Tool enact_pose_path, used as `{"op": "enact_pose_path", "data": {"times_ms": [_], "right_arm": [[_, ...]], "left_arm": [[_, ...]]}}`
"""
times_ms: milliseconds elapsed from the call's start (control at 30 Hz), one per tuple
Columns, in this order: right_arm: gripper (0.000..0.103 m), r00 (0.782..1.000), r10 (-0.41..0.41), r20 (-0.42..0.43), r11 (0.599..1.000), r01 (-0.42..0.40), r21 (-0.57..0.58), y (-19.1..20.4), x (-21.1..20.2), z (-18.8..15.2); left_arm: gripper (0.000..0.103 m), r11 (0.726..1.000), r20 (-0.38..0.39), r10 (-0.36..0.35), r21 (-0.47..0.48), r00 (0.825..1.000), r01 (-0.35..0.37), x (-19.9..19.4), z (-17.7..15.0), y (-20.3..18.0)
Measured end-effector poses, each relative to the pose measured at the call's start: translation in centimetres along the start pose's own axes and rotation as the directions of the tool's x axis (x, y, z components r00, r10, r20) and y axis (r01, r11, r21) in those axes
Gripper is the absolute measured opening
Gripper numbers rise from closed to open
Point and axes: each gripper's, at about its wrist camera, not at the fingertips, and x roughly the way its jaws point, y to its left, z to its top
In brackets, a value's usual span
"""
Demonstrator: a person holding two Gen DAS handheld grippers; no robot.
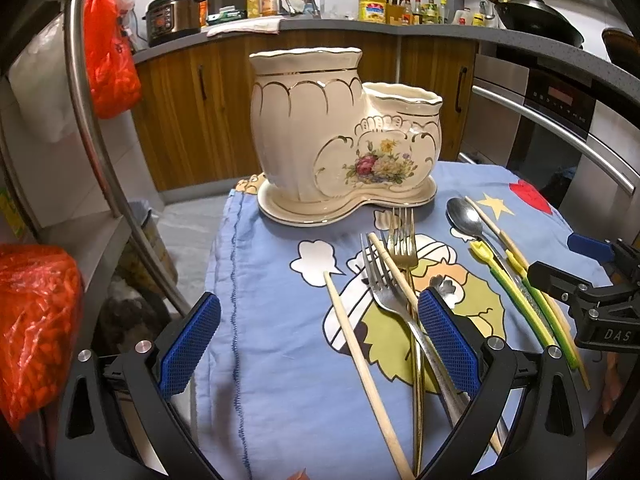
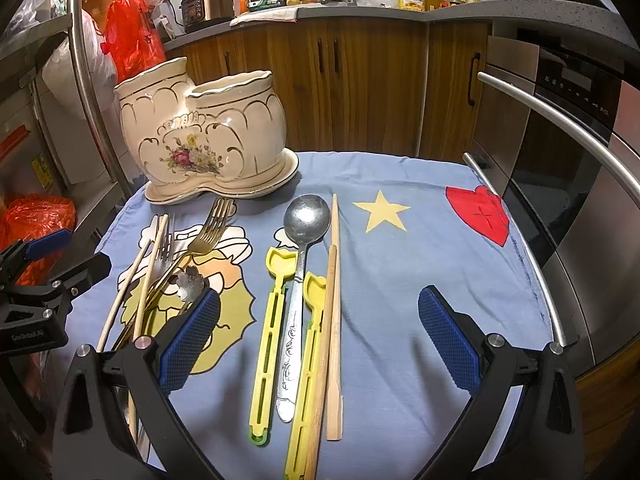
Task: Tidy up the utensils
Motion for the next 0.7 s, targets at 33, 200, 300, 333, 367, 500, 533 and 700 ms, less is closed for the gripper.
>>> {"op": "enact_pose_path", "data": {"times_ms": [33, 200, 300, 333, 367, 500, 533, 700], "right_arm": [[0.098, 1.0, 0.001, 0.0, 1.0, -0.001, 0.002, -0.07, -0.04, 0.0], [0.098, 1.0, -0.001, 0.001, 1.0, 0.001, -0.001, 0.02, -0.11, 0.03], [0.098, 1.0, -0.001, 0.0, 1.0, 0.001, -0.002, 0.01, -0.13, 0.03], [0.098, 1.0, -0.001, 0.0, 1.0, 0.001, -0.002, 0.01, -0.16, 0.04], [0.098, 1.0, 0.0, 0.0, 1.0, 0.0, -0.001, 0.0, -0.17, 0.02], [0.098, 1.0, -0.002, 0.0, 1.0, 0.002, -0.002, -0.01, -0.14, 0.01], [0.098, 1.0, -0.001, -0.001, 1.0, 0.001, -0.001, -0.02, -0.15, 0.02], [0.098, 1.0, -0.004, 0.0, 1.0, 0.004, -0.002, 0.02, -0.14, -0.02]], "left_arm": [[0.098, 1.0, 0.0, 0.001, -0.001, 1.0, -0.001, -0.04, 0.0, -0.01], [0.098, 1.0, 0.001, -0.003, 0.0, 1.0, 0.003, -0.02, -0.02, 0.04], [0.098, 1.0, 0.0, -0.002, 0.0, 1.0, 0.002, -0.01, 0.0, 0.04], [0.098, 1.0, 0.0, -0.002, -0.001, 1.0, 0.002, -0.05, -0.03, 0.02], [0.098, 1.0, 0.001, -0.001, 0.001, 1.0, 0.001, -0.04, -0.02, 0.01], [0.098, 1.0, -0.001, 0.001, 0.001, 1.0, -0.001, -0.01, 0.01, 0.06], [0.098, 1.0, -0.001, 0.0, 0.001, 1.0, 0.0, -0.02, 0.0, 0.07], [0.098, 1.0, 0.001, -0.002, -0.001, 1.0, 0.002, -0.04, -0.05, 0.09]]}}
